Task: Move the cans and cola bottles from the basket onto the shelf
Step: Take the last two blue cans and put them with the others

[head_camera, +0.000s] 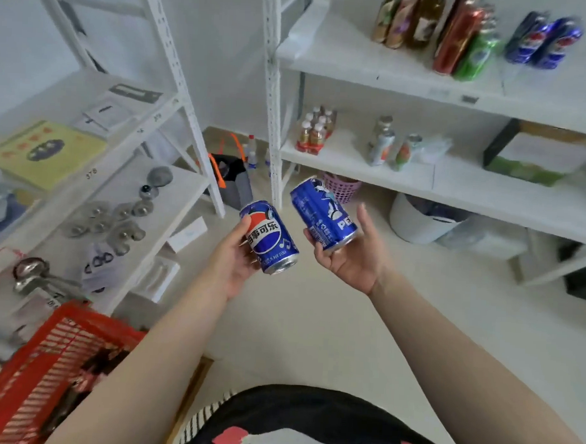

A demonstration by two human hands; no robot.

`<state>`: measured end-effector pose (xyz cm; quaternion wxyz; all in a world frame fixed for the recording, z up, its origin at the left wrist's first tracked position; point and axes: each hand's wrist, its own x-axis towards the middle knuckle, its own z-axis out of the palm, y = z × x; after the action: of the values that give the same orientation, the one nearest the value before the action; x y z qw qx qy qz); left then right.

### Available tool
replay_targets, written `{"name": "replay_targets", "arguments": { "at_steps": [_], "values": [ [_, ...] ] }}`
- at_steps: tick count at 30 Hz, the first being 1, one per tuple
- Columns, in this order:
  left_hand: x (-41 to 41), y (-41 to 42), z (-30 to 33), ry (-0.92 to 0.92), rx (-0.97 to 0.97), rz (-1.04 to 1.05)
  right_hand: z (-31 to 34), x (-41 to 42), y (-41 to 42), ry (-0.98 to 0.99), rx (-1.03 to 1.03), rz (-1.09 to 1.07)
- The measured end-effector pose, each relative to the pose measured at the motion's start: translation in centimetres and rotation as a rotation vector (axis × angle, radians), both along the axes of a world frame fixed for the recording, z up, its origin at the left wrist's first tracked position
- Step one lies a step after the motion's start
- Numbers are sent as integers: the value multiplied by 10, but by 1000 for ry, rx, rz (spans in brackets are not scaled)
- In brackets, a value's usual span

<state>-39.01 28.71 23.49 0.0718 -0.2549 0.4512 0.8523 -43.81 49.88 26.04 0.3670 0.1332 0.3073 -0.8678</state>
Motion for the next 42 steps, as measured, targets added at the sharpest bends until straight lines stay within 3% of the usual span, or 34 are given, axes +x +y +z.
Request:
{"name": "replay_targets", "arguments": {
  "at_steps": [12, 17, 23, 26, 33, 42],
  "values": [
    [-170, 133, 18, -28, -47, -263, 6, -117, 144, 124, 134, -310],
    [-262, 168, 24, -6, -38, -403, 10, -176, 180, 214, 417, -378],
    [-361, 226, 44, 17, -91, -615, 24, -238, 227, 141, 348, -561],
    [-398, 257, 51, 34, -135, -697, 24, -260, 254, 200, 444, -603],
    [-463, 339, 53, 90, -205, -727, 22, -303, 331, 221, 591, -712],
    [-532, 466, 57, 200, -278, -627, 27, -390, 466, 279, 657, -667]
  ]
}}
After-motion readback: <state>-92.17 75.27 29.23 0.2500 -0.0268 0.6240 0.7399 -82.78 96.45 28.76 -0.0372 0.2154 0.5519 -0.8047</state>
